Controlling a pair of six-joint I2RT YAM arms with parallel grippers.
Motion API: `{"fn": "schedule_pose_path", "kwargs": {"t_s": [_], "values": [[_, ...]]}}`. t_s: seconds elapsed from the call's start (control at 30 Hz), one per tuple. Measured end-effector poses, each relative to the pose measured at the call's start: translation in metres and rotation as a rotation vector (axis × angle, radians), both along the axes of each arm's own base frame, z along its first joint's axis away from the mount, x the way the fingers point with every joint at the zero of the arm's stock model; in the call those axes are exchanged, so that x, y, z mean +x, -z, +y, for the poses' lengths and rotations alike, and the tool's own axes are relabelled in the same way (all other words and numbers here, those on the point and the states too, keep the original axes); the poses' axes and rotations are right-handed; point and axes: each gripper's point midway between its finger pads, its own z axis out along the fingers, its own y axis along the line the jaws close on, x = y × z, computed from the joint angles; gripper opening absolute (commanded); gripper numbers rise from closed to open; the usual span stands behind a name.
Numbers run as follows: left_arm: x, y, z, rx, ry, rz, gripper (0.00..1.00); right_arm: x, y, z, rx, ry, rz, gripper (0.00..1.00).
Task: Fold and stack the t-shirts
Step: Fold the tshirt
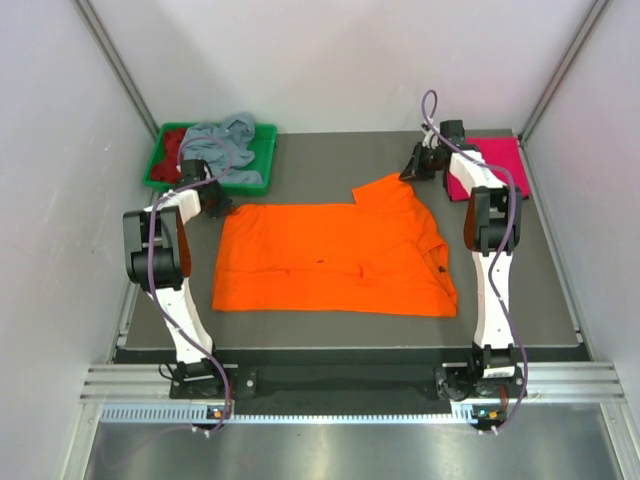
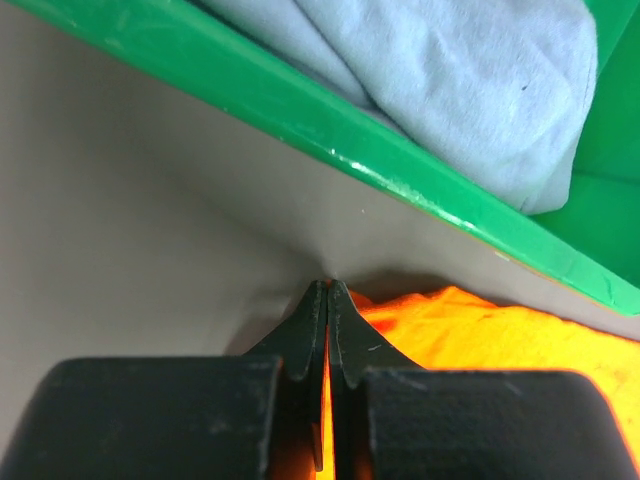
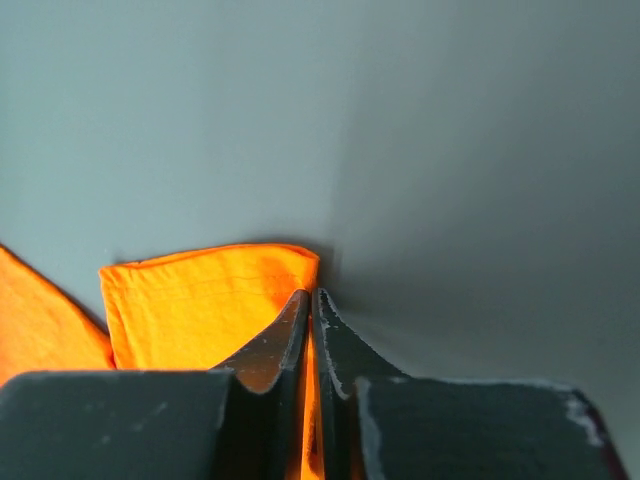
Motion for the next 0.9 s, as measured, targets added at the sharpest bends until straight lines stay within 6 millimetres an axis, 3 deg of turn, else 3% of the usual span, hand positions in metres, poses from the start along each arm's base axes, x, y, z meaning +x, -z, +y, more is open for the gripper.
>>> {"fn": "schedule_pose_path", "kwargs": {"t_s": [0.3,0.47,0.6,0.8,0.9], "values": [[-0.006,0.003,-0.004,-0.021,0.007,0.027,0.0,0.003,-0.001,0.001,0.01,0.028,0.003,0.0],[-0.009,0.004,-0.004,-0.023,0.006,0.041,0.0,0.008,-0.012,0.004,0.028,0.048,-0.029,0.0],[-0.011,-0.001,-0.005,-0.023,0.007,0.041,0.0,-0.006,-0.028,0.002,0.027,0.068,-0.032,0.0],[-0.012,-0.018,-0.005,-0.022,0.009,0.022,0.0,-0.045,-0.051,-0.005,0.015,0.105,-0.055,0.0],[-0.013,-0.025,-0.003,-0.008,0.004,0.013,0.0,-0.053,-0.061,-0.006,0.014,0.11,-0.081,0.0]]}}
